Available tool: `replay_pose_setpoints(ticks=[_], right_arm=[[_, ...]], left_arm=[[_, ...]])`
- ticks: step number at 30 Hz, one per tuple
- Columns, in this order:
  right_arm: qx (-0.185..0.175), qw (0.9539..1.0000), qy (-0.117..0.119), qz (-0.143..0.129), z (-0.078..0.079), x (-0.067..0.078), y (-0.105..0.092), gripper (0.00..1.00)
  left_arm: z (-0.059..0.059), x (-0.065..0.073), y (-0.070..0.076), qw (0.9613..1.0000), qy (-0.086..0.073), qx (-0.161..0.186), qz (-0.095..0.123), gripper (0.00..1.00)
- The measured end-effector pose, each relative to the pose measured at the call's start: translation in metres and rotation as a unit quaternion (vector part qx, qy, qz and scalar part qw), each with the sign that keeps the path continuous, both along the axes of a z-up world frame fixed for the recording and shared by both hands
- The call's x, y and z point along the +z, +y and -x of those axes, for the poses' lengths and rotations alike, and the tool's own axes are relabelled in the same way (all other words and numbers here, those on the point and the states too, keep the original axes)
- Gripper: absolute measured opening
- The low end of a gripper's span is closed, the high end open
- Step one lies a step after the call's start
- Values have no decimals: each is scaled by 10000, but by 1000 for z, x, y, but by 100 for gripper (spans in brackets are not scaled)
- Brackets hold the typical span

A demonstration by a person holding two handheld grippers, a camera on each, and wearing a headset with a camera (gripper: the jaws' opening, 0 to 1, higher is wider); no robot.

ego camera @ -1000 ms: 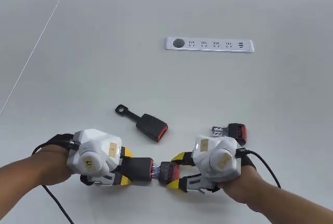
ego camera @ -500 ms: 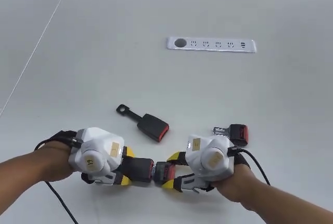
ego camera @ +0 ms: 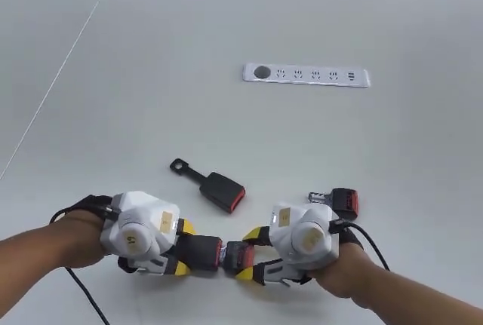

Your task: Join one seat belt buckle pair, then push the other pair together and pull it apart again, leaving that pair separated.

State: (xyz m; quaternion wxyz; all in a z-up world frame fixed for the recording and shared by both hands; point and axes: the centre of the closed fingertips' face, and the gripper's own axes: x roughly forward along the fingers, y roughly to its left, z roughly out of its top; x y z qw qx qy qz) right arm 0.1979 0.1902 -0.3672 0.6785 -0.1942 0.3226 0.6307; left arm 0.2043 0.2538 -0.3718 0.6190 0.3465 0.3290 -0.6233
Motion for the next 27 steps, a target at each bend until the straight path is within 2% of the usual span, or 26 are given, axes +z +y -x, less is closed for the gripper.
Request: replay_pose_setpoints(ticks=[6,20,27], right_arm=[[-45,10000,-4,-32,1,0,-3,32],[-34,9998,-159,-76,2,1,-5,31],[-103,9998,-131,-125,2,1,-7,31]], left_arm=[[0,0,0,9997,54,-210,76,33],[2,1,1,9991,144,-184,344,32],[1,0,2,9990,147,-241,356,32]])
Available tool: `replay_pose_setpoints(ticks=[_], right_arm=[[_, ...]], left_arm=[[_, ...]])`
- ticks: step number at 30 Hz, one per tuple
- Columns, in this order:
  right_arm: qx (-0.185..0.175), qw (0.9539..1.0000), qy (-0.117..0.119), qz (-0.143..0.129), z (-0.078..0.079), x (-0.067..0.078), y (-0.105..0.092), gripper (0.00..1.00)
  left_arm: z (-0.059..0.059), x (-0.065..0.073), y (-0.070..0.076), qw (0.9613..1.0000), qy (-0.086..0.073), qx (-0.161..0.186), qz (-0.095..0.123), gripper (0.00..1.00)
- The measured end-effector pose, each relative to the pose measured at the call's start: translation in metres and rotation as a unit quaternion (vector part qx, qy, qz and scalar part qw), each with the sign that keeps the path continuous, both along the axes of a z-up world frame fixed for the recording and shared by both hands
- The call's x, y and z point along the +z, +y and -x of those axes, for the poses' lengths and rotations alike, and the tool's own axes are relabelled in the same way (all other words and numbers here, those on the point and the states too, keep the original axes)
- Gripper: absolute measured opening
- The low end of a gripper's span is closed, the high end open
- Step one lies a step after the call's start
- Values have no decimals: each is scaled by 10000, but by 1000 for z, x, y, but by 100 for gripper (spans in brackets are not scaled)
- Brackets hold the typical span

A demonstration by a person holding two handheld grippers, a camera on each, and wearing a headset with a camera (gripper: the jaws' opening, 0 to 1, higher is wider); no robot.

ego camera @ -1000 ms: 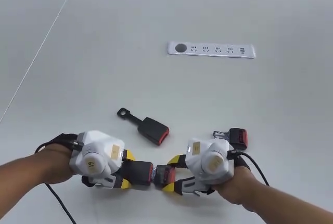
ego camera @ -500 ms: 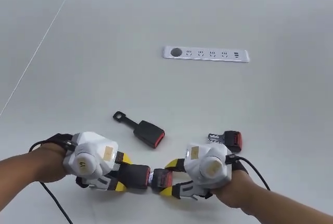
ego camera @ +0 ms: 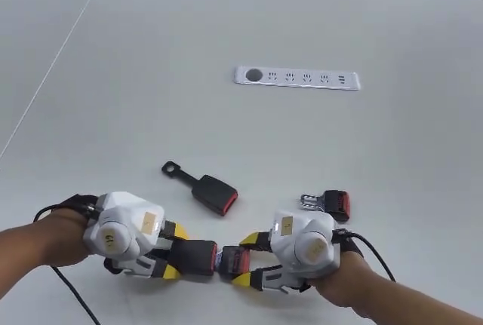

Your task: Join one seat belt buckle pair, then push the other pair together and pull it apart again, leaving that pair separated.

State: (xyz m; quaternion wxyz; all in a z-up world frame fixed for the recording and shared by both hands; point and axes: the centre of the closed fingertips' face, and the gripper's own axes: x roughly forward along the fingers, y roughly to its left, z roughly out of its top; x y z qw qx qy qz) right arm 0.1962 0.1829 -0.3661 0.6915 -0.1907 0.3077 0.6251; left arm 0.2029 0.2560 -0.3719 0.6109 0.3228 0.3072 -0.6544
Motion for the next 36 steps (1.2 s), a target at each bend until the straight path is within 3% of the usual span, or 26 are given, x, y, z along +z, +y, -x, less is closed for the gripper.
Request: replay_pose_setpoints(ticks=[15,20,23,25,26,28,29,31,32,36], right_arm=[[-55,10000,16,-49,2,1,-1,32],[22,9999,-100,36,3,1,1,35],[-177,9996,-150,166,-1,-1,-1,43],[-392,9991,-111,150,-3,-1,-3,60],[-461,9988,-70,151,-5,0,-4,65],[-529,9985,-120,83,-8,4,-8,68],[-553,9983,-141,75,-9,5,-9,68],[-631,9979,-149,46,-11,9,-14,71],[-676,9976,-175,19,-12,12,-16,71],[-798,9964,-277,-59,-17,22,-28,71]], left_arm=[[1,1,-3,9999,28,20,-138,32],[1,0,-1,9996,61,152,-217,33],[1,0,-3,9995,-37,126,-304,34],[1,2,-4,9990,-57,292,-344,43],[3,3,-5,9991,-51,273,-321,54],[6,7,-6,9992,-57,268,-282,72],[4,11,-6,9993,-143,279,-218,77],[-8,18,-5,9976,-309,603,-120,77],[-12,21,-5,9967,-299,752,-65,77],[-29,34,0,9943,-533,922,16,77]])
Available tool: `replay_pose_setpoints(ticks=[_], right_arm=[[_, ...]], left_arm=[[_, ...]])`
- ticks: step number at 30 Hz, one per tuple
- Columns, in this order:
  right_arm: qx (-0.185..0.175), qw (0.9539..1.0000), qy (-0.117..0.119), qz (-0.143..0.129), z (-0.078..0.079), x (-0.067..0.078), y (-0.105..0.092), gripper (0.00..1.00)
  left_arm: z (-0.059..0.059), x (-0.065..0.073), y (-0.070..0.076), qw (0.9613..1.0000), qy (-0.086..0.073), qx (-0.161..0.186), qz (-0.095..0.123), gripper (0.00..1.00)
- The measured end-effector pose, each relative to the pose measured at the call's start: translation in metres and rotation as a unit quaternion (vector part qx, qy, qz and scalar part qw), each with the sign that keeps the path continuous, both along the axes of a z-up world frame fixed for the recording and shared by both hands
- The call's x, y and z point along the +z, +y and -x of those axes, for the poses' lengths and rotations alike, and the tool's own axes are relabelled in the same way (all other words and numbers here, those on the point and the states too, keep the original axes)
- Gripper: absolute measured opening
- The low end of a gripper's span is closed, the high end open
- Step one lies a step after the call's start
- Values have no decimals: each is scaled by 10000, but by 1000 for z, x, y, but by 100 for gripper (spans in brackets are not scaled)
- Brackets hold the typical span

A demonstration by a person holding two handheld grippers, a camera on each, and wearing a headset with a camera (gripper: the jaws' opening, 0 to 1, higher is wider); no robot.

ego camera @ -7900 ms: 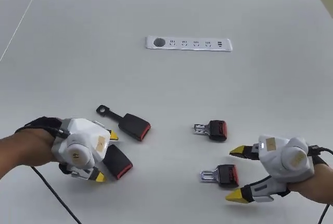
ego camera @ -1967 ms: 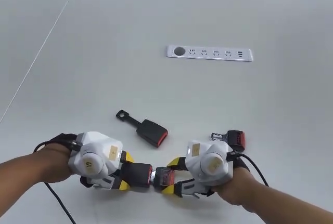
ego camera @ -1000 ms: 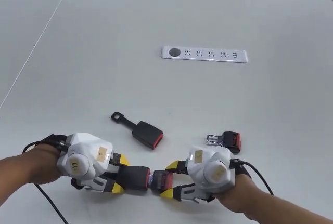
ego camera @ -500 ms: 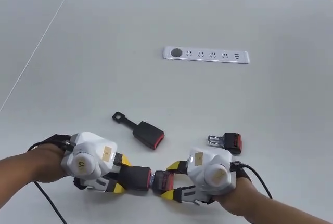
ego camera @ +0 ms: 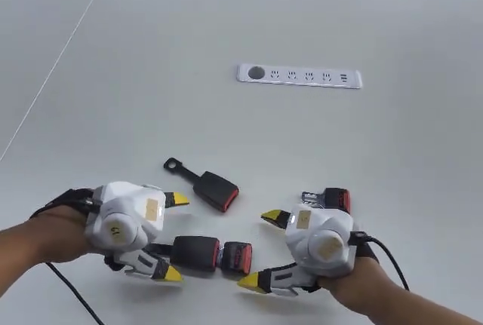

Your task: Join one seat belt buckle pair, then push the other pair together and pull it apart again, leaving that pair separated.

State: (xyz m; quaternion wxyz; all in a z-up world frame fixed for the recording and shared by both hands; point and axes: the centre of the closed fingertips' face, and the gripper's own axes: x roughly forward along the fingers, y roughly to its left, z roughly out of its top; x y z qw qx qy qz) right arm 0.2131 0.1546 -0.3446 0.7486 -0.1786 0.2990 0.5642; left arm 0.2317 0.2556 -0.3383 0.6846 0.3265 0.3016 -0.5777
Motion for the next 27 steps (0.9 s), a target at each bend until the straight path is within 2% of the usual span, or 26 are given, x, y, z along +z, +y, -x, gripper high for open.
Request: replay_pose_setpoints(ticks=[2,4,8,11,16,20,21,23,27], right_arm=[[-75,9999,-76,-49,-5,6,-9,71],[-147,9998,-107,-105,-10,10,-17,72],[-312,9995,-103,4,-24,10,-44,72],[-431,9990,-146,46,-37,13,-62,72],[-499,9985,-191,79,-57,17,-87,72],[-539,9983,-149,145,-71,17,-107,73],[-537,9983,-136,153,-73,17,-111,73],[-498,9985,-79,224,-76,15,-120,73],[-395,9986,111,337,-81,6,-135,73]], left_arm=[[-8,6,1,10000,-68,10,8,77],[-17,11,1,9998,-201,8,14,77],[-38,23,-2,9993,-371,14,19,77],[-50,27,-5,9989,-455,-103,-65,75],[-70,33,-11,9984,-497,-260,-103,73],[-79,29,-15,9971,-490,-529,-247,73],[-81,25,-18,9952,-483,-774,-367,73],[-84,20,-18,9921,-508,-1017,-527,73],[-88,6,-25,9890,-369,-1268,-671,70]])
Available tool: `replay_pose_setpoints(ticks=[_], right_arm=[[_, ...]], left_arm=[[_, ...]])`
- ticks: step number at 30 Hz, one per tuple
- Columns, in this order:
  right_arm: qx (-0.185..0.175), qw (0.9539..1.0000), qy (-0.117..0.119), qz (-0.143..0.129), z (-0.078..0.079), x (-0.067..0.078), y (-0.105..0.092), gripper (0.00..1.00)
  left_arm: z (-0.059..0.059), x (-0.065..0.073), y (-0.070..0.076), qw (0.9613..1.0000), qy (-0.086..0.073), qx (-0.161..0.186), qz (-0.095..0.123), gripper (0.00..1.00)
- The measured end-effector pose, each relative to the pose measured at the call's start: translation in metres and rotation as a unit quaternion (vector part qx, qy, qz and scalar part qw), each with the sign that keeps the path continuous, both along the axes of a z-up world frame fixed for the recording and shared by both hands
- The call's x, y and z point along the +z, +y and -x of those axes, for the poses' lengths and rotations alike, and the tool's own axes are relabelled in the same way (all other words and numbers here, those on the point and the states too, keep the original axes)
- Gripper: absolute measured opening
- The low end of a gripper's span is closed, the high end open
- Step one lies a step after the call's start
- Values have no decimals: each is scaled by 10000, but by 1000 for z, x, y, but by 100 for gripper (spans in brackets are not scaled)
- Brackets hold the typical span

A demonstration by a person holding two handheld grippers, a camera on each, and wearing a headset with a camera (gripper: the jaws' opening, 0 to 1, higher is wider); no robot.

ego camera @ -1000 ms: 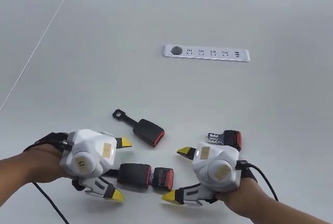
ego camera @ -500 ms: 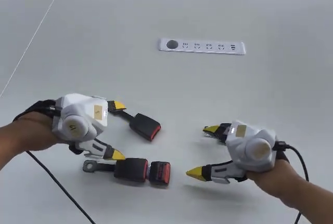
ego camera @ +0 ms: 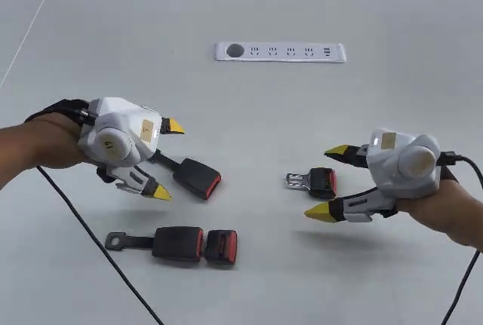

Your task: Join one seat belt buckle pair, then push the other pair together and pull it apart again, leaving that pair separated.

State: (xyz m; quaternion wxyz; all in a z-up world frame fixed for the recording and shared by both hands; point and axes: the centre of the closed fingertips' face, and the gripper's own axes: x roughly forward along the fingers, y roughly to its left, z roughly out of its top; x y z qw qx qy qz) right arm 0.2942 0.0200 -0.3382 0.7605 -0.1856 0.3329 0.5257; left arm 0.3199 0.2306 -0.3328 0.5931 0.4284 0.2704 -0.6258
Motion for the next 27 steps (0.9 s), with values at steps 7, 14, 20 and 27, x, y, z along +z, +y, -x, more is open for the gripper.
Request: replay_pose_setpoints(ticks=[7,14,20,27], right_arm=[[230,9993,233,203,-3,-17,-14,73],[323,9986,370,218,-7,-26,-15,70],[540,9969,437,359,-3,-34,-11,63],[601,9968,402,354,-3,-34,-6,52]], left_arm=[[-8,-22,-7,9988,62,-397,-284,66],[-6,-31,-10,9969,335,-588,-409,57],[0,-34,-13,9956,657,-590,-323,50],[5,-35,-9,9957,900,-220,-63,40]])
